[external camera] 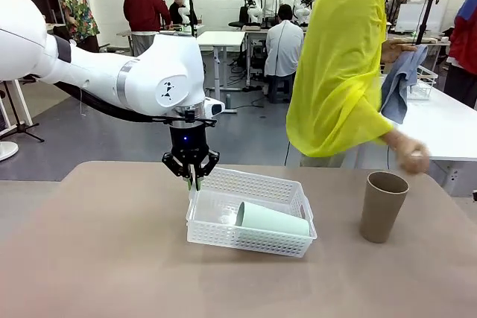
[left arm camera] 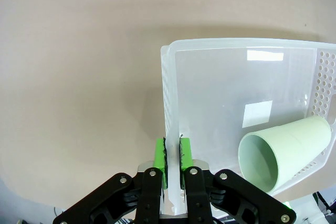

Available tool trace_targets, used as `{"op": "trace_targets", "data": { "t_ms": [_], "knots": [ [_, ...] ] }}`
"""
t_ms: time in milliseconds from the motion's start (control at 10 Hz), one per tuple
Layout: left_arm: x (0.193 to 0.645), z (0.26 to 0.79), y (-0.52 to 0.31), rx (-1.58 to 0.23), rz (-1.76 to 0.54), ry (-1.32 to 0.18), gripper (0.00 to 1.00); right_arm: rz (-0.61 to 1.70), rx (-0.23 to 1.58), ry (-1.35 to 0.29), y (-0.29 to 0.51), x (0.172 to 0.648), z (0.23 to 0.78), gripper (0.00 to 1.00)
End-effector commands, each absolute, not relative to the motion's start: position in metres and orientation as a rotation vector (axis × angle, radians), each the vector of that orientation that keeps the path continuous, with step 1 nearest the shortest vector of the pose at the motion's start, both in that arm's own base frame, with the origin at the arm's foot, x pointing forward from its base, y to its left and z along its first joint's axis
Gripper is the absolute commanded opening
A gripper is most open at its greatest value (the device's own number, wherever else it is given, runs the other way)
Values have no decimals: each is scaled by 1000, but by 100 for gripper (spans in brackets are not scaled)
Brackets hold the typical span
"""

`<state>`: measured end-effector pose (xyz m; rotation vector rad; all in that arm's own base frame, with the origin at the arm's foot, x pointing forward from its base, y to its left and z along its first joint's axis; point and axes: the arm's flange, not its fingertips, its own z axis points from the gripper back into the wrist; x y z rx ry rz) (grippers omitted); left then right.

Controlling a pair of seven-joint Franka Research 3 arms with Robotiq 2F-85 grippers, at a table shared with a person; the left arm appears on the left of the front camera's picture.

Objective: Clean and organize the cups into the basket.
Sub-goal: Pick up the Reusable plastic cup from the right side of the table and stack it inside the Organizing basket in the center of the table.

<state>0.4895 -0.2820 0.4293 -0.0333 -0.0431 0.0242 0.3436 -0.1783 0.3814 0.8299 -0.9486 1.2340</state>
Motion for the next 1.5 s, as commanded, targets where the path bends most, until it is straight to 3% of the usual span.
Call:
{"op": "trace_targets", "data": {
  "t_ms": [0, 100, 500, 900, 1400],
  "knots": [
    [488, 428, -282, -30, 21, -41, 0, 1355, 865, -924, -182, 359, 375, 100],
    [488, 428, -282, -30, 21, -41, 0, 1537, 887, -890, -182, 384, 367, 100],
    [488, 428, -282, -30, 21, -41, 0, 1507, 1017, -843, -158, 456, 331, 100],
    [488, 428, -282, -30, 21, -41, 0, 1433, 1135, -810, -134, 477, 302, 100],
    [488, 428, -282, -30, 21, -41, 0, 1482, 1101, -803, -135, 469, 296, 100]
  ]
}}
